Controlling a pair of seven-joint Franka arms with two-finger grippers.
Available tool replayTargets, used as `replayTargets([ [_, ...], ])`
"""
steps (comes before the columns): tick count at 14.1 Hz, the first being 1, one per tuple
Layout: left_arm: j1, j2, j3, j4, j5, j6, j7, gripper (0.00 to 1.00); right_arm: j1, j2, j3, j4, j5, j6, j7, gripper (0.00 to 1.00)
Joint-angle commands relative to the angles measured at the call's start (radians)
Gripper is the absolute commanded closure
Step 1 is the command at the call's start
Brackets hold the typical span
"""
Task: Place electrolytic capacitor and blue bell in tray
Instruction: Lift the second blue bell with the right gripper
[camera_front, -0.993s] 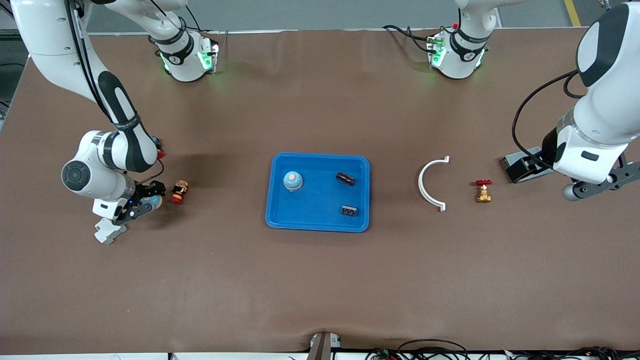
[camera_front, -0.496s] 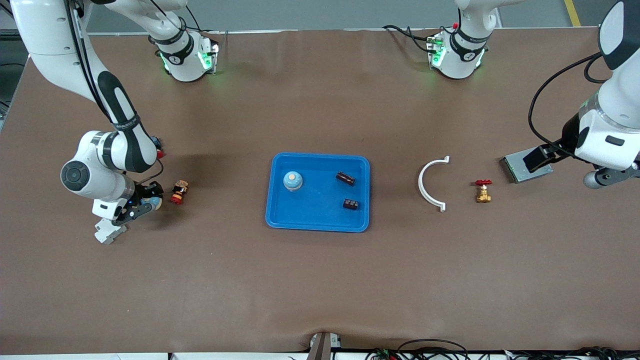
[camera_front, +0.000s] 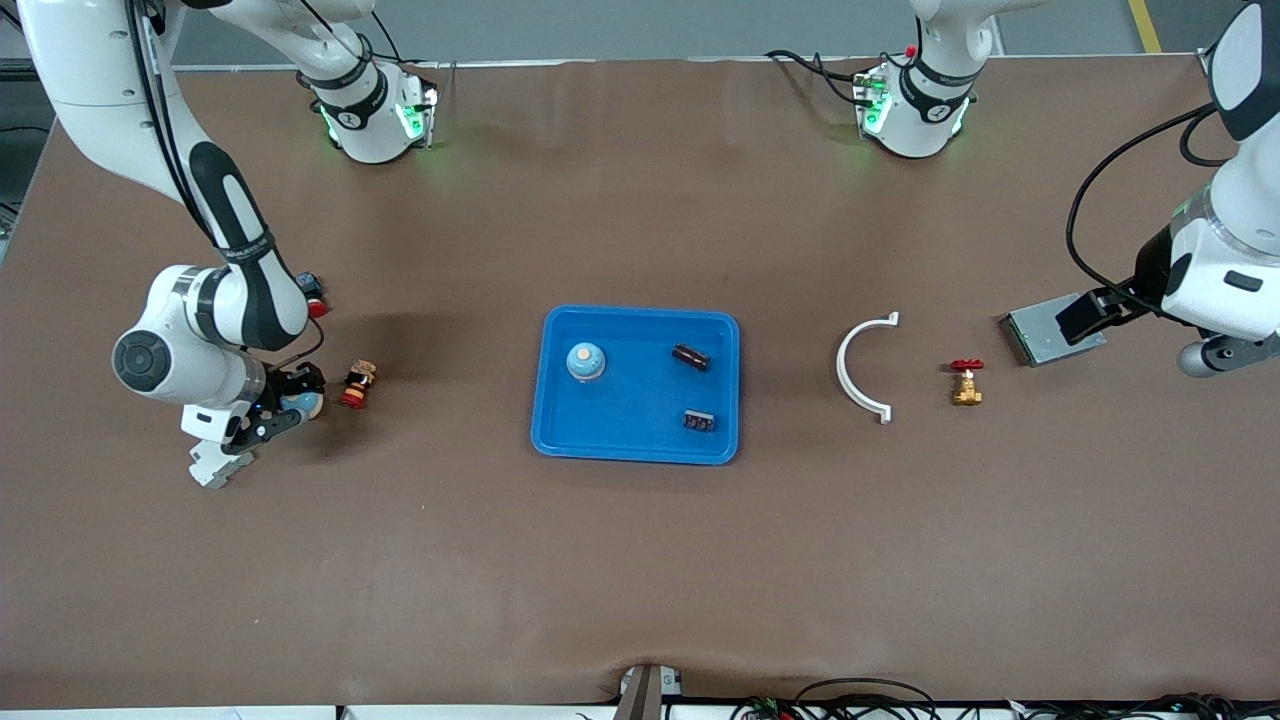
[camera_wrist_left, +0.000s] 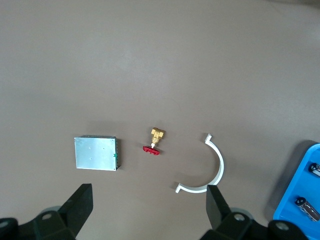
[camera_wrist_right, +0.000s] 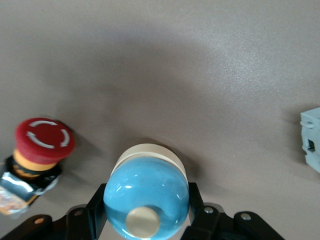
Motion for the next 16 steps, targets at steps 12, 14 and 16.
replayTargets([
  [12,0.045,-0.056,-0.006,-0.018,-0.037,-0.021,0.197,0.00,0.170,-0.100,0.013,0.080,0.065,-0.224,0.421,0.90],
  [14,0.046,-0.068,-0.002,-0.021,-0.037,-0.021,0.211,0.00,0.222,-0.114,0.013,0.089,0.065,-0.232,0.546,0.90],
  [16,0.069,-0.070,0.000,-0.019,-0.037,-0.018,0.243,0.00,0.281,-0.114,0.013,0.118,0.067,-0.258,0.662,0.90],
])
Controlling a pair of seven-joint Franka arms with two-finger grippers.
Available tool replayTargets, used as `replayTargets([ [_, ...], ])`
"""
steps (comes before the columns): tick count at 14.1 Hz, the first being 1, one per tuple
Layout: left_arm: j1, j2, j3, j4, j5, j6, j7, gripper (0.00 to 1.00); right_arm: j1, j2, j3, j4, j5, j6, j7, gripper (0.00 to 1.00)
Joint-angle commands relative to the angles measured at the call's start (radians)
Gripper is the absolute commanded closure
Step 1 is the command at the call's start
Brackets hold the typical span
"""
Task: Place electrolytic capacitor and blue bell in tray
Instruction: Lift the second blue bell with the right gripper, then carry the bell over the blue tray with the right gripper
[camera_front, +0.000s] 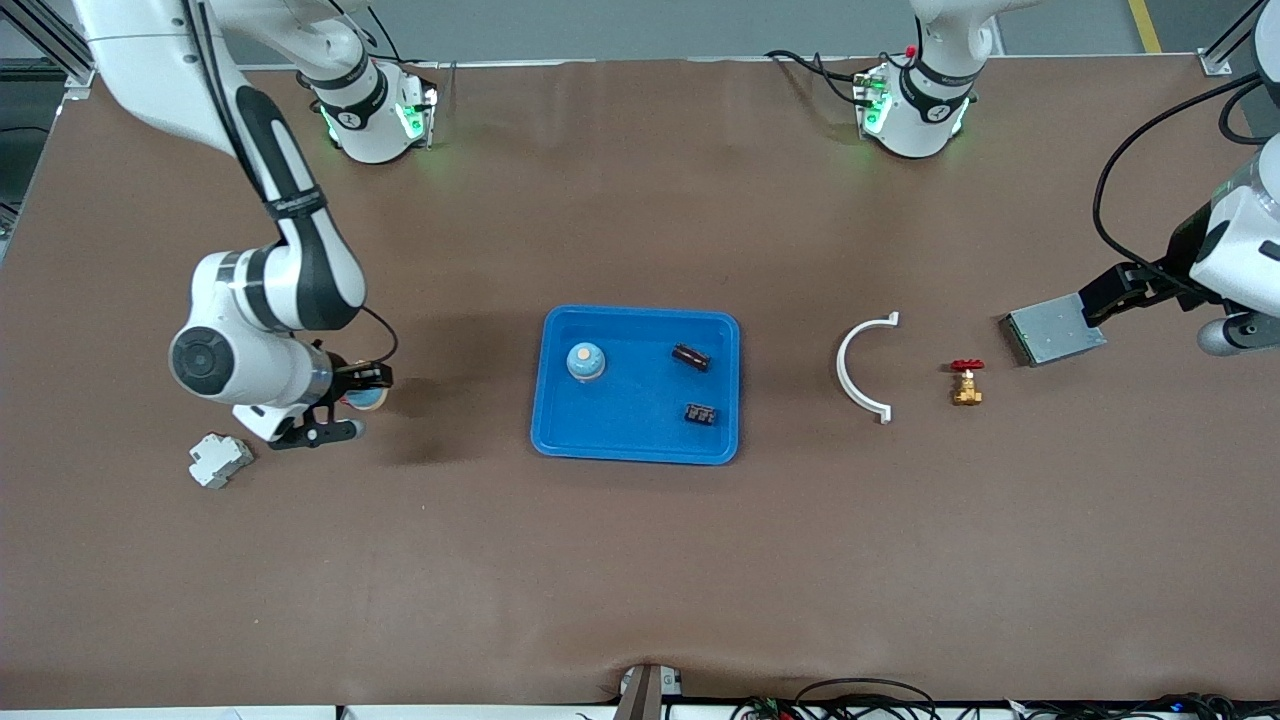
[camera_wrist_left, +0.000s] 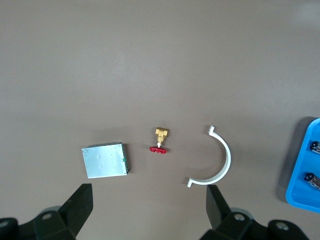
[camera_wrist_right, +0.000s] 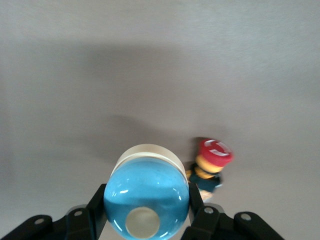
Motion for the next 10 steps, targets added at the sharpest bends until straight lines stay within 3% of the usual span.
replayTargets([
  [1,0.038,-0.035,-0.001,-0.020,-0.022,-0.006,0.061,0.00,0.070,-0.019,-0.004,0.029,0.007,-0.032,0.153,0.90],
  [3,0.029,-0.082,0.021,-0.066,-0.057,-0.001,0.098,0.00,0.134,-0.011,-0.006,0.059,0.007,-0.026,0.267,0.90],
  [5,-0.088,-0.131,0.178,-0.130,-0.099,0.025,0.148,0.00,0.182,-0.007,-0.006,0.090,0.009,-0.020,0.353,0.90],
  [6,-0.110,-0.162,0.215,-0.158,-0.114,0.025,0.168,0.00,0.197,0.001,-0.006,0.105,0.016,-0.019,0.376,0.90],
  [8,-0.126,-0.225,0.225,-0.236,-0.116,0.048,0.173,0.00,0.217,0.025,-0.007,0.142,0.090,-0.016,0.385,0.90],
  [10,-0.168,-0.280,0.254,-0.290,-0.117,0.048,0.179,0.00,0.231,0.051,-0.006,0.180,0.105,-0.016,0.394,0.90],
])
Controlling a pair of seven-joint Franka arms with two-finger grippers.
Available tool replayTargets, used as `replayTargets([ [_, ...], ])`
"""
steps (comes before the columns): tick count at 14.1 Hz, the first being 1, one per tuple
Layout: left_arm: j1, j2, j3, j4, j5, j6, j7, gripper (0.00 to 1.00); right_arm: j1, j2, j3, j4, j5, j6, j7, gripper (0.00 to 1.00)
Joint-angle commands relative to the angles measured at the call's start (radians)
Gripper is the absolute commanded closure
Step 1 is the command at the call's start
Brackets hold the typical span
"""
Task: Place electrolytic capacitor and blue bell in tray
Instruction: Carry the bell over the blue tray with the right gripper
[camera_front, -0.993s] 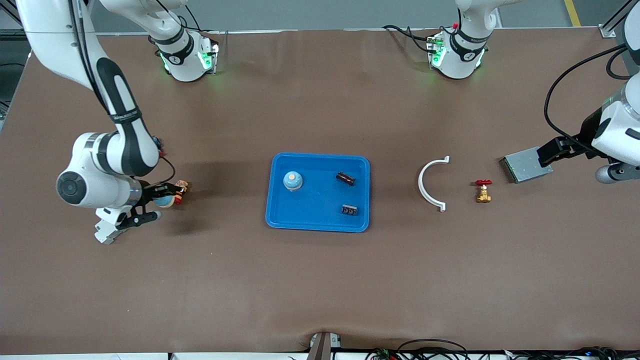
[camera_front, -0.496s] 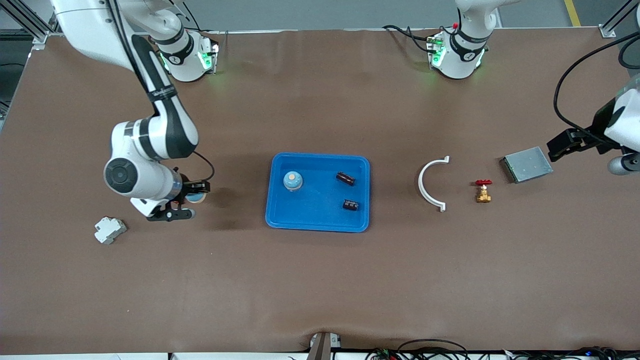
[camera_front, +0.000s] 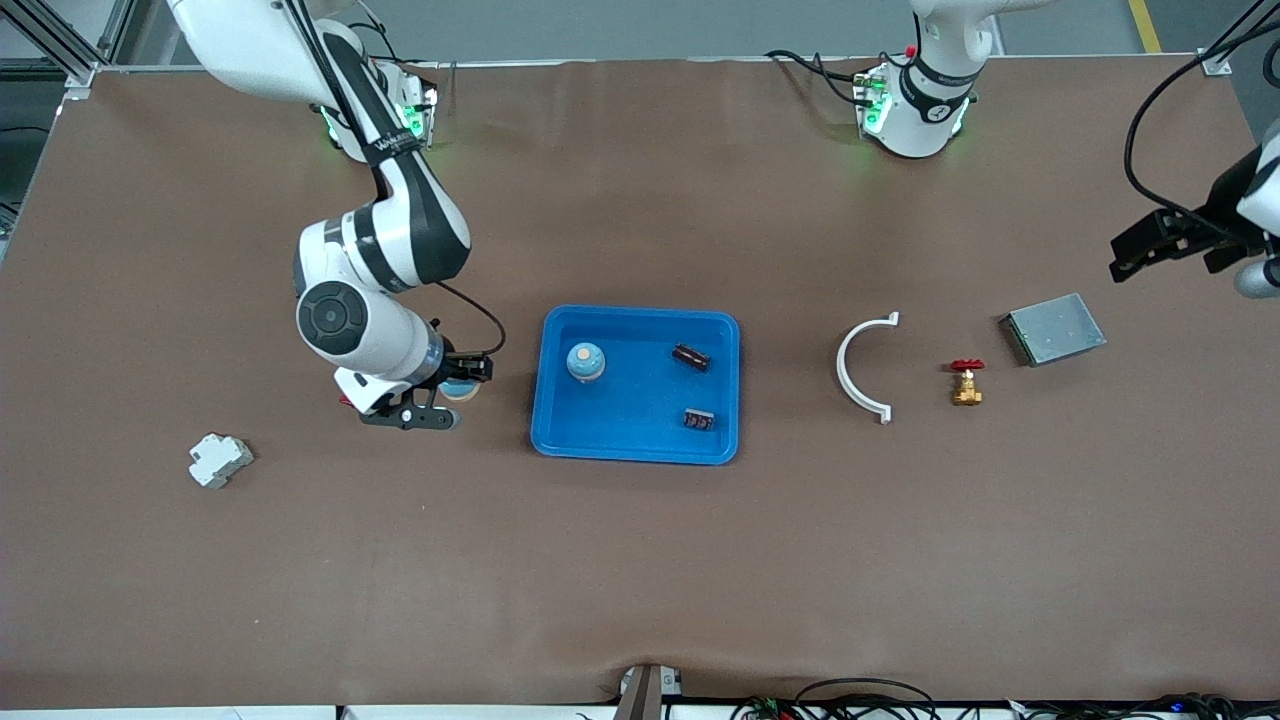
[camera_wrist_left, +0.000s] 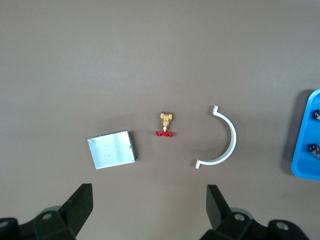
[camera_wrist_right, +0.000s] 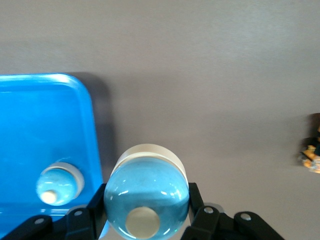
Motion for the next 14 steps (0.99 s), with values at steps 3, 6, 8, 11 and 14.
replayTargets([
  [3,-0.047,-0.146,0.035,-0.148,-0.026,0.033,0.021,0.00,0.064,0.098,-0.009,0.142,0.026,-0.009,0.119,0.90],
  [6,-0.047,-0.163,0.035,-0.144,-0.032,0.022,0.022,0.00,0.090,0.155,-0.009,0.215,0.026,-0.007,0.170,0.90],
  [8,-0.042,-0.157,0.036,-0.139,-0.043,0.018,0.042,0.00,0.104,0.190,-0.009,0.241,0.024,-0.007,0.175,0.90],
  [11,-0.038,-0.150,0.036,-0.125,-0.083,0.018,0.047,0.00,0.122,0.241,-0.009,0.286,0.023,-0.006,0.175,0.90],
  [14,-0.044,-0.131,0.026,-0.111,-0.077,0.018,0.015,0.00,0.130,0.276,-0.009,0.300,0.024,0.045,0.175,0.90],
])
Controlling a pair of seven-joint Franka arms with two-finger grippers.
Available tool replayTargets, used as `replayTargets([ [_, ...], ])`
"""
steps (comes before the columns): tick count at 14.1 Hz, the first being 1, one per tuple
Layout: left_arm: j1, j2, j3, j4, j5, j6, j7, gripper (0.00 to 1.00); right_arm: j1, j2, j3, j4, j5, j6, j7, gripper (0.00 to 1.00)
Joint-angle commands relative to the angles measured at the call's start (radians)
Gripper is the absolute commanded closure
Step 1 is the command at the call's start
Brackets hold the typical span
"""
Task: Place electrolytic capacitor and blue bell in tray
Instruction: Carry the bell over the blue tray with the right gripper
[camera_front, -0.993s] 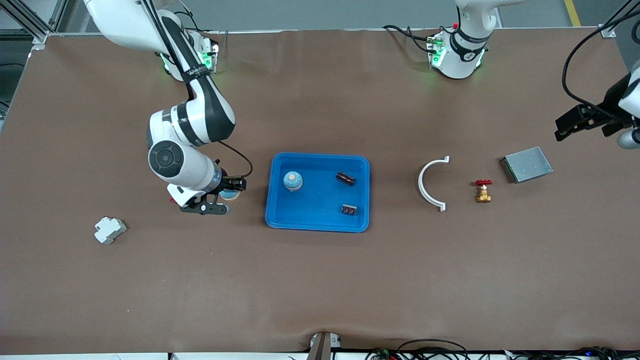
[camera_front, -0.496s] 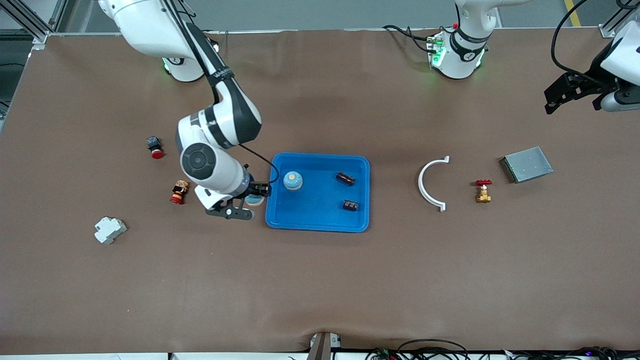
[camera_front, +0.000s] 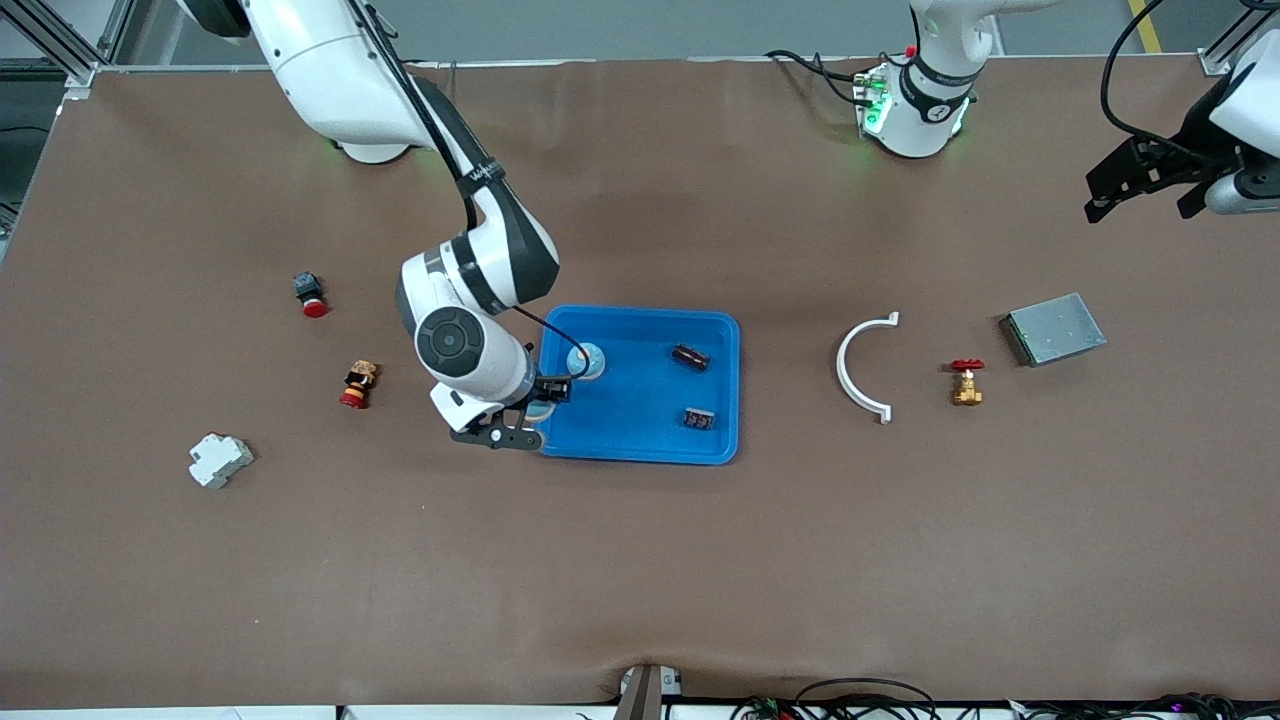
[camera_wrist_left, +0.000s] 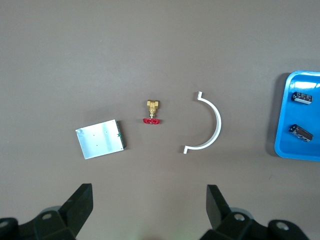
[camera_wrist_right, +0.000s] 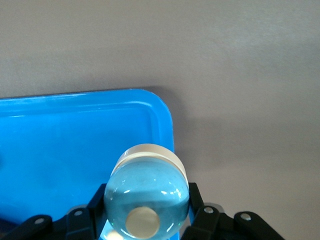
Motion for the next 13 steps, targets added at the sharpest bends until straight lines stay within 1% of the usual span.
replayTargets([
  [1,-0.003,0.006,-0.004,0.006,-0.011,0.008,-0.015,0.00,0.019,0.048,-0.009,0.044,0.014,0.041,0.015,0.90],
  [7,-0.002,0.018,-0.004,0.006,-0.010,0.007,-0.020,0.00,0.046,0.106,-0.008,0.081,0.024,0.060,0.015,0.90],
  [13,0.000,0.017,-0.004,0.005,-0.010,0.007,-0.025,0.00,0.056,0.124,-0.008,0.081,0.039,0.078,0.015,0.90],
])
